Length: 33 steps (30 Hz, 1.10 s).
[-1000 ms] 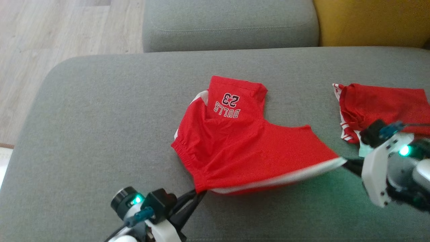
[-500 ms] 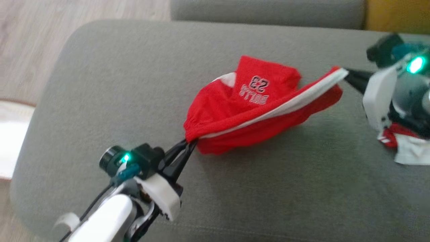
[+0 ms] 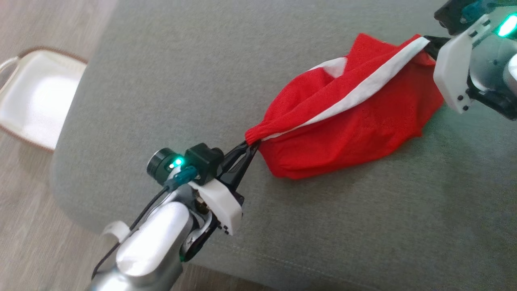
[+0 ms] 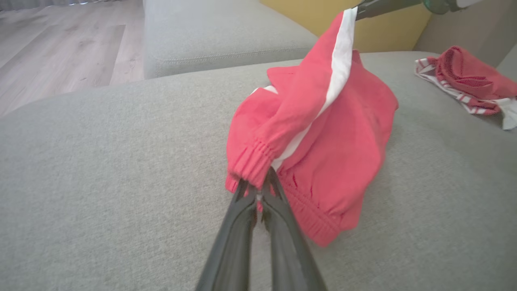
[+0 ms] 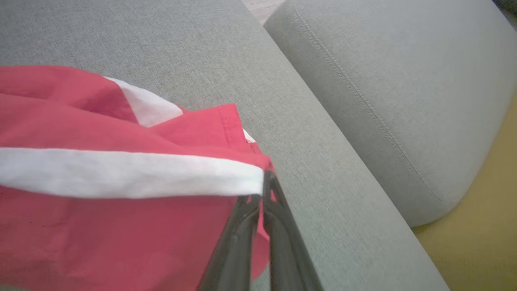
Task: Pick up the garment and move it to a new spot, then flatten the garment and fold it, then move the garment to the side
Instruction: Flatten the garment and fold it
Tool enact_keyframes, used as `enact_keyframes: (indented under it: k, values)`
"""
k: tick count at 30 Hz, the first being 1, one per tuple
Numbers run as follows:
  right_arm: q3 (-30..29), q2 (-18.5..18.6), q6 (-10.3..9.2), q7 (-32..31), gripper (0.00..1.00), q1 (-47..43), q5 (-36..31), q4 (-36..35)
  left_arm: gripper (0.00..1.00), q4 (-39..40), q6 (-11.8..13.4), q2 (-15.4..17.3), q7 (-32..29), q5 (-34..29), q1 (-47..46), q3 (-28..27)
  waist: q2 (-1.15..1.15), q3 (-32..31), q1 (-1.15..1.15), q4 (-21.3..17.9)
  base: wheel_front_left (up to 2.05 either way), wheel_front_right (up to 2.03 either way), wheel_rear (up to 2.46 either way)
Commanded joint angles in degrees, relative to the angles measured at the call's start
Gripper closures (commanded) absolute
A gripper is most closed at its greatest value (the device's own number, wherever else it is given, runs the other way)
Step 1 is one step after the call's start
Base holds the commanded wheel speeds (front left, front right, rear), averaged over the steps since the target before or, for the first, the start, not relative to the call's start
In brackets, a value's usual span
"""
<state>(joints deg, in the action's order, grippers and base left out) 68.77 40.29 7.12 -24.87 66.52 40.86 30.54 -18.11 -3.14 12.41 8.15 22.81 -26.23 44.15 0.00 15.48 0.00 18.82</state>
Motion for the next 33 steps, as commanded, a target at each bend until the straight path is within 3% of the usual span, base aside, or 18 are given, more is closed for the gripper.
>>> enact_keyframes:
  k: [1, 9, 10, 11, 14, 15, 16, 19, 20, 21, 22, 33]
  values:
    - [0.8, -0.4, 0.36, 1.0, 1.00, 1.7, 0.7, 0.4, 1.00, 0.0, -0.4, 0.1, 1.1, -0.6, -3.4, -1.4, 0.00, 2.4, 0.00, 2.4, 0.00, 0.00, 0.00]
    - [3.8, -3.5, 0.36, 3.6, 1.00, 4.0, 0.7, 5.0, 1.00, -5.8, -0.9, -2.2, 3.6, -0.9, -5.6, -0.6, 0.00, 4.2, 0.00, 4.1, 0.00, 0.00, 0.00]
    - [4.0, -3.9, 0.36, 4.2, 0.91, 4.2, 0.6, 5.7, 1.00, -6.5, -0.9, -2.5, 3.8, -0.9, -5.8, -0.5, 0.00, 4.4, 0.00, 4.3, 0.00, 0.00, 0.00]
    - [4.1, -4.3, 0.36, 4.7, 0.62, 4.3, 0.5, 6.4, 1.00, -7.1, -0.9, -2.7, 4.1, -0.9, -6.1, -0.5, 0.00, 4.4, 0.00, 4.3, 0.00, 0.00, 0.00]
    - [4.3, -5.2, 0.36, 6.3, 0.59, 4.7, -0.2, 8.7, 1.00, -8.6, -0.9, -3.2, 4.7, -0.9, -6.6, -0.6, 0.00, 4.6, 0.00, 4.3, 0.00, 0.00, 0.00]
    - [4.4, -5.5, 0.36, 7.2, 0.07, 5.0, -0.6, 9.5, 1.00, -9.1, -0.8, -3.3, 4.9, -0.8, -6.7, -0.7, 0.00, 4.6, 0.00, 4.1, 0.00, 0.00, 0.00]
    - [4.4, -5.8, 0.36, 8.1, 0.00, 5.1, -0.9, 10.5, 1.00, -9.5, -0.6, -3.3, 5.1, -0.8, -6.8, -0.8, 0.00, 4.5, 0.00, 4.0, 0.00, 0.00, 0.00]
    - [4.4, -7.2, 0.36, 11.3, 0.00, 5.4, -0.6, 13.4, 1.00, -10.8, -0.2, -3.2, 5.4, -0.6, -6.7, -1.2, 0.00, 4.0, 0.00, 3.2, 0.00, 0.00, 0.00]
    - [4.3, -7.6, 0.36, 12.5, 0.00, 5.4, -0.1, 14.3, 0.79, -11.1, 0.1, -3.1, 5.5, -0.6, -6.6, -1.4, 0.00, 3.7, 0.00, 3.0, 0.00, 0.00, 0.00]
    - [4.1, -8.0, 0.36, 13.7, 0.00, 5.3, 0.4, 15.3, 0.33, -11.4, 0.4, -3.0, 5.6, -0.5, -6.5, -1.6, 0.00, 3.3, 0.00, 2.6, 0.00, 0.00, 0.00]
    - [3.7, -8.3, 0.36, 15.0, 0.00, 5.3, 0.7, 16.4, 0.00, -11.7, 0.7, -2.8, 5.7, -0.5, -6.3, -1.8, 0.00, 2.9, 0.00, 2.3, 0.00, 0.00, 0.00]
    - [-5.0, -13.6, 0.36, 34.3, 0.00, -1.6, 5.1, 25.2, 0.00, -10.0, 5.8, -0.1, 6.7, 2.3, -4.5, -8.9, 0.00, -3.9, 0.00, -3.8, 0.00, 0.00, 0.00]
